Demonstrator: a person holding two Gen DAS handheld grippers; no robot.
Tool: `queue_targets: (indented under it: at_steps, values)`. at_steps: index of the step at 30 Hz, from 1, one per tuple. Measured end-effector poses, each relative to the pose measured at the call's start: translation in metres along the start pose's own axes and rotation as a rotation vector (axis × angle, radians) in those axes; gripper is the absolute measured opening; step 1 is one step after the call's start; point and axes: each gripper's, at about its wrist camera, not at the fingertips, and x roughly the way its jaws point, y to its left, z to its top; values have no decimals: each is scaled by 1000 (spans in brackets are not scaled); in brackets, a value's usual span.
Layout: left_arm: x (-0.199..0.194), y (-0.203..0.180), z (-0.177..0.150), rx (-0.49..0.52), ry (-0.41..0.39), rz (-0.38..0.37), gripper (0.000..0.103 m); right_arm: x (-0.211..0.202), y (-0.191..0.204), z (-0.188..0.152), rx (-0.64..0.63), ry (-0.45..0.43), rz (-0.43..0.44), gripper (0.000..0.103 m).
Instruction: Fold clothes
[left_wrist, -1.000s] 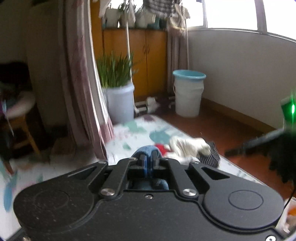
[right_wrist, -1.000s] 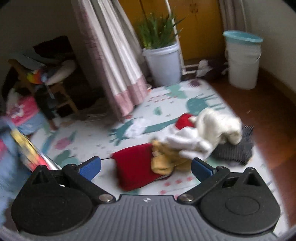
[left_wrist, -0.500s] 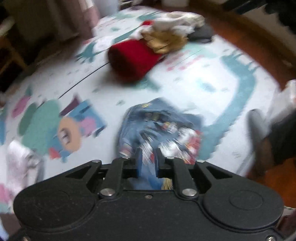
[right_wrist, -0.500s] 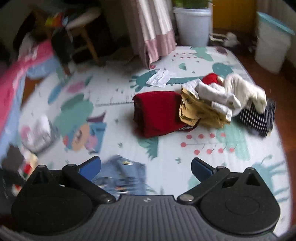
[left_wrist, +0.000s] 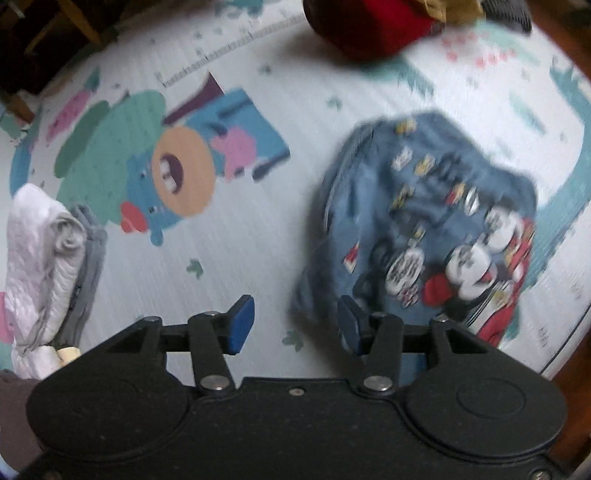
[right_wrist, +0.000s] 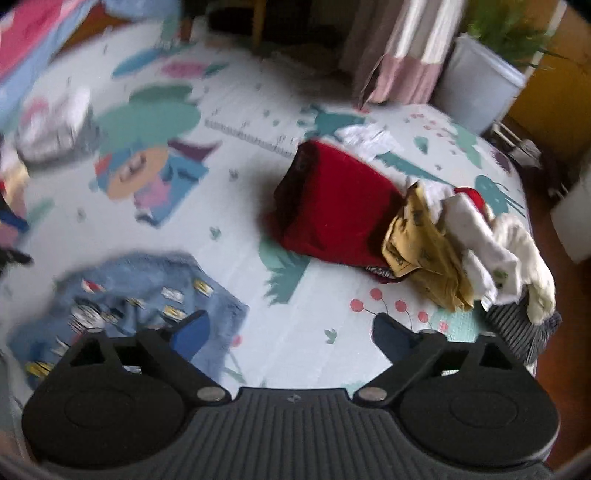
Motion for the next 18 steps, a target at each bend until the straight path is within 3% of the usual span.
queue_targets:
  at_steps: [3, 6, 13, 18]
  values:
    - [25, 2, -5, 11, 17, -35, 49, 46, 2, -7, -49, 70, 30, 77]
    - [49, 7, -9, 7, 14, -58, 49, 86, 9, -14, -117, 112, 62, 72]
    - [83, 28, -1, -100, -43, -163, 49, 162, 34, -2, -198, 99, 168, 71]
    - [101, 30, 0, -93, -54, -226, 49, 195, 53, 19, -237, 39, 228, 72]
